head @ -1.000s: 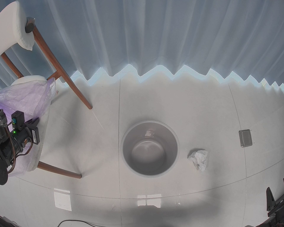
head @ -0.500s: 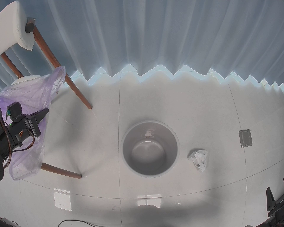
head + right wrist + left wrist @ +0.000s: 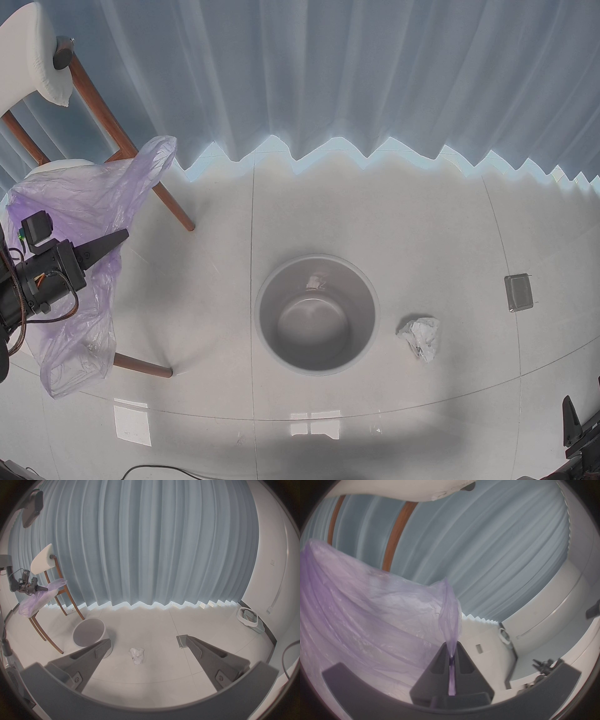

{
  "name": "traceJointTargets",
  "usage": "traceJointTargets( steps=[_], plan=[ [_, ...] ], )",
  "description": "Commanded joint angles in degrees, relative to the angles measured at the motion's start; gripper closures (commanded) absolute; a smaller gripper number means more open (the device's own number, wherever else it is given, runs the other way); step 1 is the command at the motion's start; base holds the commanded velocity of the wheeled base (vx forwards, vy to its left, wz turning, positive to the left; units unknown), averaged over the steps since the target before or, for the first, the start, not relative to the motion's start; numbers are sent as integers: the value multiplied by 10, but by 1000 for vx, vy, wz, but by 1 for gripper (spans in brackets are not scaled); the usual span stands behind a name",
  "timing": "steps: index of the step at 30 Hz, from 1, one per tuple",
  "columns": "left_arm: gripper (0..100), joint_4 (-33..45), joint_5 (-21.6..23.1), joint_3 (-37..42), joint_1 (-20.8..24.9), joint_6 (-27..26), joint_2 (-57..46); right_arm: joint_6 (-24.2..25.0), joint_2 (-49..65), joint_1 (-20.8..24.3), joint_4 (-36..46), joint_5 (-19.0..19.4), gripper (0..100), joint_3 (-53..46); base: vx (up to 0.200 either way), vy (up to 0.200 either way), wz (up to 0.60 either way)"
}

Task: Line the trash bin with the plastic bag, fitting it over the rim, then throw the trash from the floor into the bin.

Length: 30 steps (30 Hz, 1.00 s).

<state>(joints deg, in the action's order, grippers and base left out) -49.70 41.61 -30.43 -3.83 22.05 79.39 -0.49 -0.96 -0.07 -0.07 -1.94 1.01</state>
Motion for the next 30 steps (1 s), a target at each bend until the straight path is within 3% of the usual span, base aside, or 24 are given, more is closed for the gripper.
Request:
traceJointTargets(
  steps=[1,7,11,16,18,19,24,30],
  plan=[
    [100,-3,37,-9,20,51,-4,0,9,0,0,0,0,-10,0,0,0],
    [100,-46,43,-12,51,110,-4,0,9,0,0,0,0,-10,0,0,0],
    [100,-103,42,-15,95,187,-4,0,9,0,0,0,0,-10,0,0,0],
    [100,-179,42,-35,144,343,-5,0,9,0,0,0,0,-10,0,0,0],
    [100,-185,43,-36,149,355,-4,0,9,1,0,0,0,-10,0,0,0],
    [100,-211,43,-44,173,389,-3,0,9,0,0,0,0,-10,0,0,0],
    [100,-240,43,-66,196,417,3,0,9,0,0,0,0,-10,0,0,0],
    [100,-310,43,-51,270,426,19,0,9,0,0,0,0,-10,0,0,0]
  ],
)
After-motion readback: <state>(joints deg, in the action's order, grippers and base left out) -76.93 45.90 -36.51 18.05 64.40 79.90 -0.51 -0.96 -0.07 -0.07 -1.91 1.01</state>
